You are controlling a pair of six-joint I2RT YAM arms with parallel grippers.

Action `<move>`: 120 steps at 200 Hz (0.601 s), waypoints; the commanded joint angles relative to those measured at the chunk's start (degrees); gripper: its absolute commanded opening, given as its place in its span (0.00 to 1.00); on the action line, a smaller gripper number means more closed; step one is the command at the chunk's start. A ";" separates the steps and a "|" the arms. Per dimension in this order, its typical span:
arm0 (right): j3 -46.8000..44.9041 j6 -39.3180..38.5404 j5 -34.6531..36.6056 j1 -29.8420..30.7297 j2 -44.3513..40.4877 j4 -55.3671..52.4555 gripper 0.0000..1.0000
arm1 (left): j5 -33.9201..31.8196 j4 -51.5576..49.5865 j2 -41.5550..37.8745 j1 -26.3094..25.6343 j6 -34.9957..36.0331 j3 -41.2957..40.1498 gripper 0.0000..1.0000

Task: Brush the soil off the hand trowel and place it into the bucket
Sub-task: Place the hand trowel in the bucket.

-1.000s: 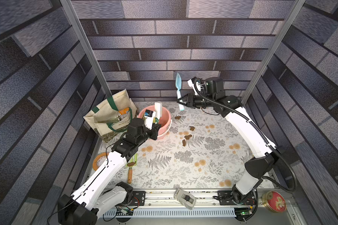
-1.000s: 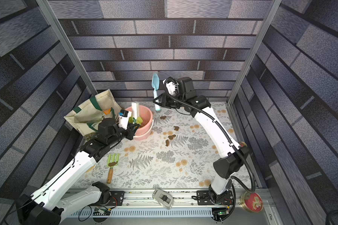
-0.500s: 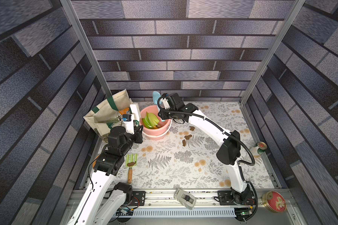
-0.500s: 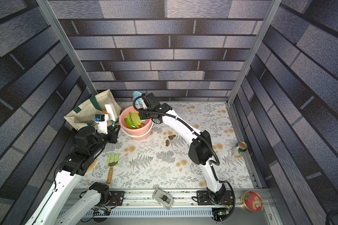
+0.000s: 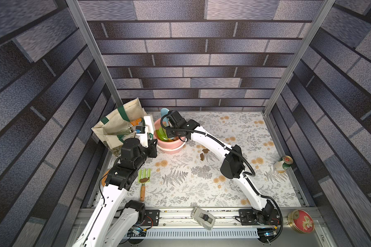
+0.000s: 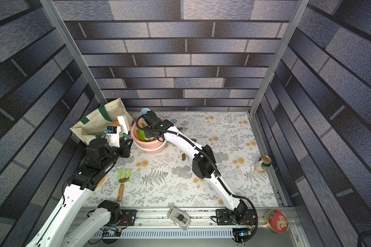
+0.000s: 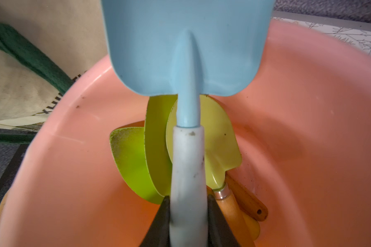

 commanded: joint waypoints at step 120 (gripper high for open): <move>12.54 -2.76 5.06 1.81 -3.39 -0.47 0.41 | -2.72 -2.30 -1.44 0.51 -3.27 0.26 0.01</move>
